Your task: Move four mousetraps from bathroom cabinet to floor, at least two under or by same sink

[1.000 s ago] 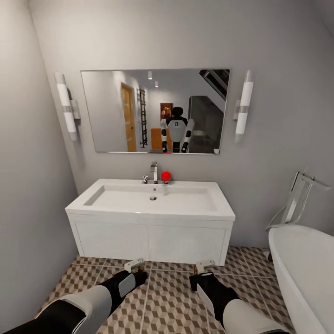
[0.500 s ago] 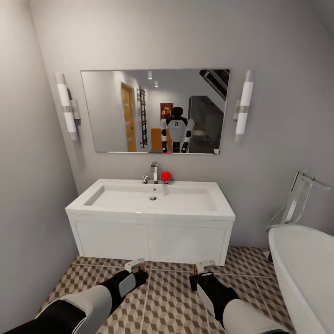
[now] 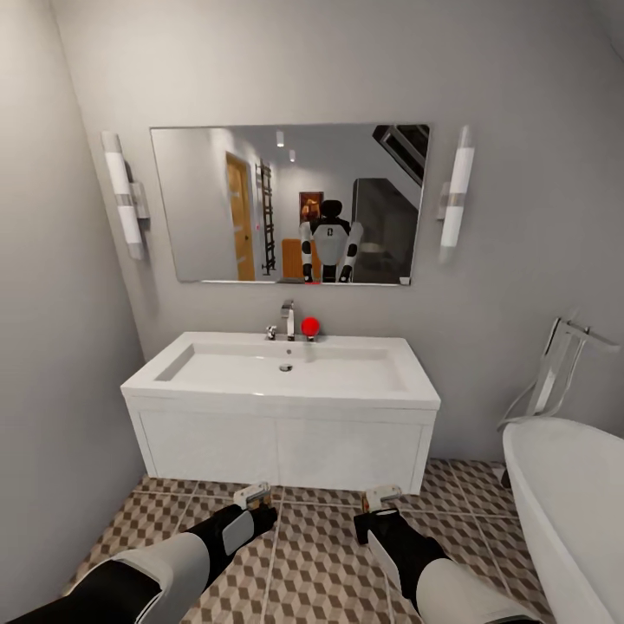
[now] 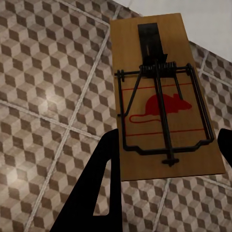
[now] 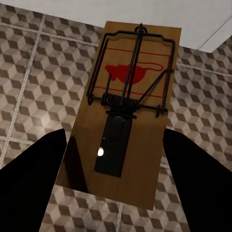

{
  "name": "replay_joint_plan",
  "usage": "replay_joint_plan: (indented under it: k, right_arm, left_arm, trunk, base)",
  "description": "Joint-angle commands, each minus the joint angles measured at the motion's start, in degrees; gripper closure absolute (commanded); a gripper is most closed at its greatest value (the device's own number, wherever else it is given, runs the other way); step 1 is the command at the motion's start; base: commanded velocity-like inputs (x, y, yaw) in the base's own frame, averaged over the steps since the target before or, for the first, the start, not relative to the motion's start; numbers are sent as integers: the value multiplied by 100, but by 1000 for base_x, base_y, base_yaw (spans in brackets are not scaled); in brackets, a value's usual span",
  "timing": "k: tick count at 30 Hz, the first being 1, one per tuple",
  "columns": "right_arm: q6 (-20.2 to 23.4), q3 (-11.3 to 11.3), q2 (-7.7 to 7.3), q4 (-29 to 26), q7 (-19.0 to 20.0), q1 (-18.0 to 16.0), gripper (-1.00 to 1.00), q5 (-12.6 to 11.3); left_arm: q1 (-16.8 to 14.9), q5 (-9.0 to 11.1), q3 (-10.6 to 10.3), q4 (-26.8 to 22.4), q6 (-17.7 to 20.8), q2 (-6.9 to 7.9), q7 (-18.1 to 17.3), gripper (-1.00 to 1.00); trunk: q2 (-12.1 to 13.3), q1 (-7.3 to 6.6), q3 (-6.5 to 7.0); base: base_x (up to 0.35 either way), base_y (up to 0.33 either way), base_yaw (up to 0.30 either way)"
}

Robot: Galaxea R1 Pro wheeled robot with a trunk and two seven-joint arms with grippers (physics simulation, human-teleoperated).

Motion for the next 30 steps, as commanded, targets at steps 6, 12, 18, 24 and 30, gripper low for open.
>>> replay_joint_plan:
  k: [6, 12, 18, 24, 30]
  right_arm:
    - [54, 28, 0, -10, -17, -3, 100, 38]
    - [54, 28, 0, -10, -3, -3, 100, 20]
    - [54, 28, 0, -10, -9, -3, 100, 26]
    - [54, 28, 0, -10, -9, -3, 100, 41]
    - [51, 28, 0, -11, -9, -3, 100, 36]
  left_arm:
    - [-4, 38, -45, -8, 31, -4, 28, 100]
    - [-4, 143, -42, -9, 32, -4, 41, 100]
    - [-4, 451, -50, -10, 38, 4, 60, 100]
    - [-4, 485, -51, -17, 41, 0, 63, 100]
    - [-4, 486, -51, -17, 41, 4, 63, 100]
  trunk:
    - [-247, 133, -116]
    - [-488, 265, -223]
    - [-728, 396, -331]
    - [-969, 528, -439]
    - [-1210, 660, -546]
  base:
    - [0, 0, 0]
    - [0, 0, 0]
    - [0, 0, 0]
    - [0, 0, 0]
    - [0, 0, 0]
